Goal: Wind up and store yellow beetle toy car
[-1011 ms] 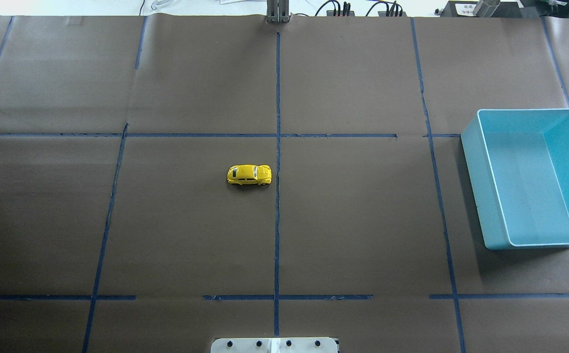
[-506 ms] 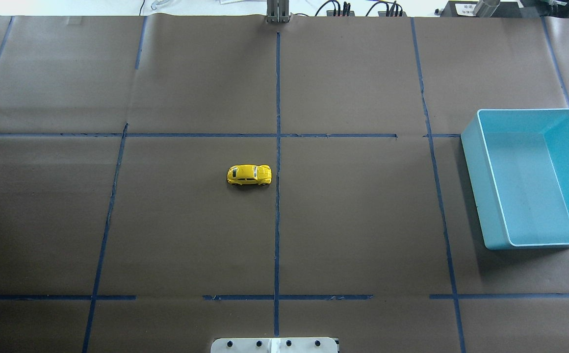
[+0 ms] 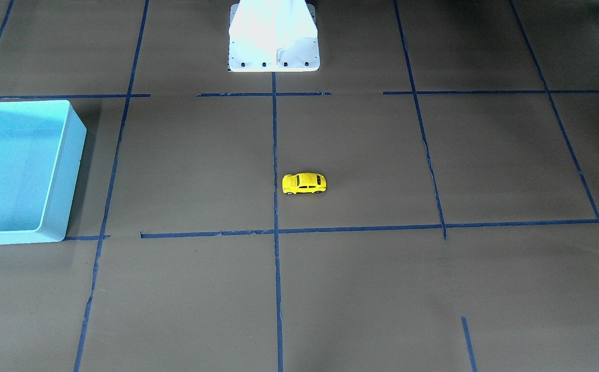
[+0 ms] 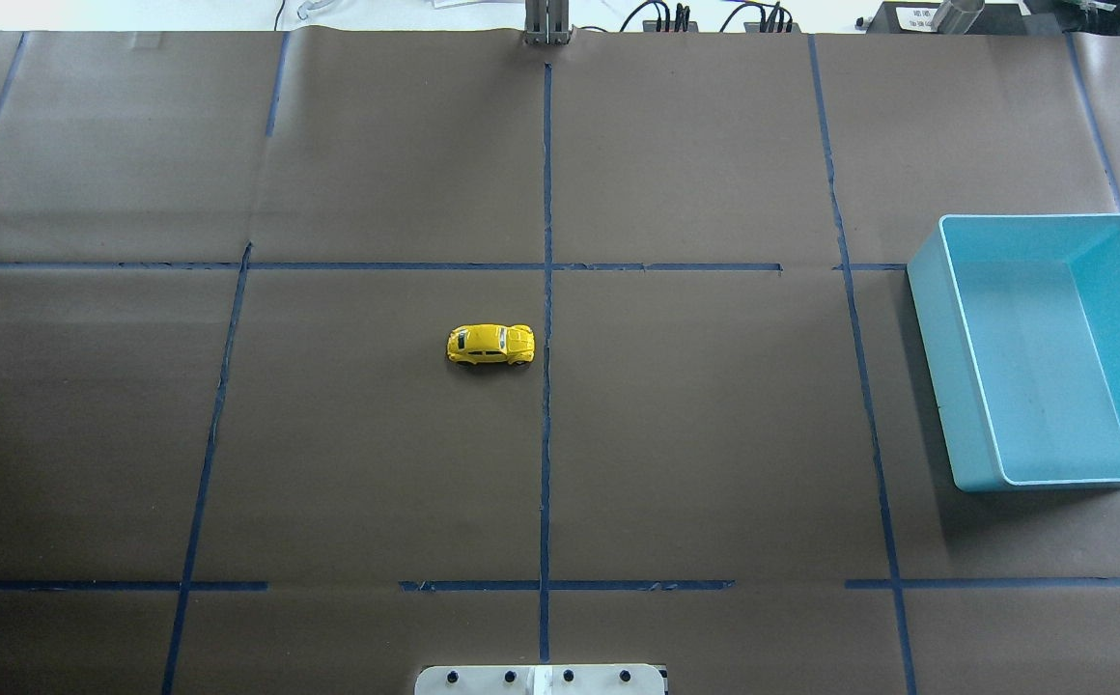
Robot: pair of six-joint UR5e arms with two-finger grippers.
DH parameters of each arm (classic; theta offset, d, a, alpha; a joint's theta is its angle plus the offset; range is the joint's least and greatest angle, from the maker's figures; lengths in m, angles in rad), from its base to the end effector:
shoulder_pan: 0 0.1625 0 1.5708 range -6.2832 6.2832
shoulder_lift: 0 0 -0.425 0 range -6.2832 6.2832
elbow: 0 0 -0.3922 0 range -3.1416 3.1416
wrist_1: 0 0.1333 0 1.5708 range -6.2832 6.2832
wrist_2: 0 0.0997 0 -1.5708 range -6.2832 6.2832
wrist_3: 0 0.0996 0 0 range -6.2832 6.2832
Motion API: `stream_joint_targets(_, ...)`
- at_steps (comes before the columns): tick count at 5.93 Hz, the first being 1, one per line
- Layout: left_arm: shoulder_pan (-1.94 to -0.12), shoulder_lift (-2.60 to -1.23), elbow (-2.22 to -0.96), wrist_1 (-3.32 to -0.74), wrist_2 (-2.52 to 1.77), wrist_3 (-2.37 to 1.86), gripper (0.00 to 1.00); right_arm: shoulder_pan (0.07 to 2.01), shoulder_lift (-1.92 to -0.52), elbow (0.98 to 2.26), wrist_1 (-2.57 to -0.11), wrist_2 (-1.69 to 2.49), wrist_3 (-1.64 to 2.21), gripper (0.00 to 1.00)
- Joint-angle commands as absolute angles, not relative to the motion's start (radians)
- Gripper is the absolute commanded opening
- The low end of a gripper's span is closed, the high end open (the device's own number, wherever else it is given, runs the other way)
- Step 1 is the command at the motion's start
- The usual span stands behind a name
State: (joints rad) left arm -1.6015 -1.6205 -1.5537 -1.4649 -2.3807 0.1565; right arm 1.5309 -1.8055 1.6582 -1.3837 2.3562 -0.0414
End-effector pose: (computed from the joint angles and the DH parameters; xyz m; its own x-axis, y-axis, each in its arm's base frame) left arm -0.0767 -0.5054 0.6500 0.6840 0.0821 -0.7249 -0.0769 0.9962 0.0402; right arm 0.0472 -0.3937 0.6998 0.7032 -0.0976 0.7043 0.0690 0.9952 0.0690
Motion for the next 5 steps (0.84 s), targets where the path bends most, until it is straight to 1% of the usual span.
stream_joint_targets(1,-1.601,-1.615,-1.551,-1.465,-2.381,0.158,1.0,1.531,-1.805,1.658,-1.384,2.356,-0.041,1.0)
stream_joint_targets(2,-1.594,-1.626,-1.554,-1.463,-2.375,0.156,1.0,1.531,-1.805,1.658,-1.384,2.356,-0.041,1.0)
stream_joint_targets(3,-1.554,-1.69,-1.569,-1.441,-2.376,0.155,1.0,1.531,-1.805,1.658,-1.384,2.356,-0.041,1.0)
stream_joint_targets(5,-1.414,-1.848,-1.604,-1.225,-2.373,0.153,1.0,1.531,-1.805,1.658,-1.384,2.356,-0.041,1.0)
